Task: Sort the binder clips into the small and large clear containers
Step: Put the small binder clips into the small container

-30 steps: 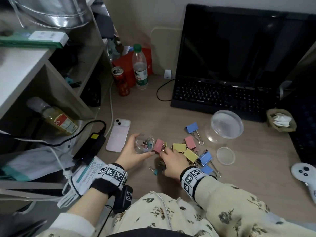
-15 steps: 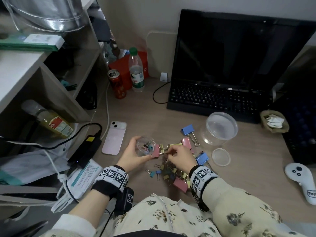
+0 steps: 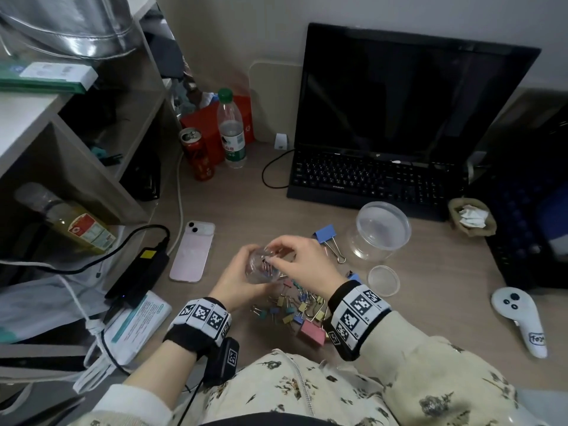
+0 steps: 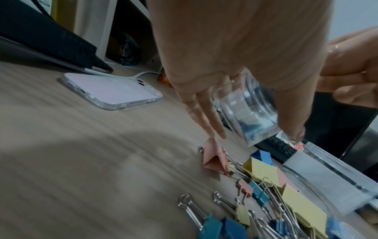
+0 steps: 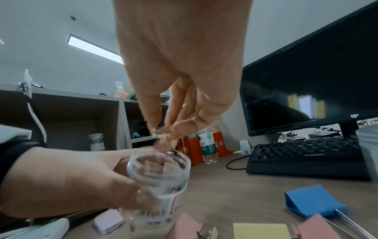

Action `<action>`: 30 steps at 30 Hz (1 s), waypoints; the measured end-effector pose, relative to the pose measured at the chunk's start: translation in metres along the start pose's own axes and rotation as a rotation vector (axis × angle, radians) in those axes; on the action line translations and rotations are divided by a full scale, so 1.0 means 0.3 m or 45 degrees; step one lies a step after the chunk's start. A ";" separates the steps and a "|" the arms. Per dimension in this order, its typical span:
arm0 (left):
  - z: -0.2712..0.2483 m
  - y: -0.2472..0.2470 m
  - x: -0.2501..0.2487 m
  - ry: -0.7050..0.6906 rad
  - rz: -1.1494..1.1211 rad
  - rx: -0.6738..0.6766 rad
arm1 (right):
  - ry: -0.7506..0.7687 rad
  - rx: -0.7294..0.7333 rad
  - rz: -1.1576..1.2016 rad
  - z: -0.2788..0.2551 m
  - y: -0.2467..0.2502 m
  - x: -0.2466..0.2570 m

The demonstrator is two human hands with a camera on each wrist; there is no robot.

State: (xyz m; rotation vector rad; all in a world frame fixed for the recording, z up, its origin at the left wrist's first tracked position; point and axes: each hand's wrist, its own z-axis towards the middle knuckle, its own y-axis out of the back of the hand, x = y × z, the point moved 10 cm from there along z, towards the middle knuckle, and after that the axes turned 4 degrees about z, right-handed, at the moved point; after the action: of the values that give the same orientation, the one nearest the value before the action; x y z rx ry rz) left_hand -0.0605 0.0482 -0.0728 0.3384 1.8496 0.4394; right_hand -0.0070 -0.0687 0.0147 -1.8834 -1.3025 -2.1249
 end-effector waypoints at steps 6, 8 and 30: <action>-0.021 0.029 0.024 0.025 -0.107 -0.090 | 0.005 -0.111 -0.057 -0.011 0.023 -0.022; -0.026 0.046 0.035 0.032 -0.157 -0.143 | -0.049 -0.112 -0.160 -0.010 0.020 -0.061; -0.065 0.102 0.122 0.050 -0.138 -0.188 | -0.181 0.622 -0.947 -0.093 -0.344 -0.259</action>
State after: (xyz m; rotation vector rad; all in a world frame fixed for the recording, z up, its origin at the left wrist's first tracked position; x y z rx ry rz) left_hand -0.0900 0.0890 -0.0840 0.1298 1.8515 0.5077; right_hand -0.0616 -0.0556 -0.1049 -1.4939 -2.5709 -1.6233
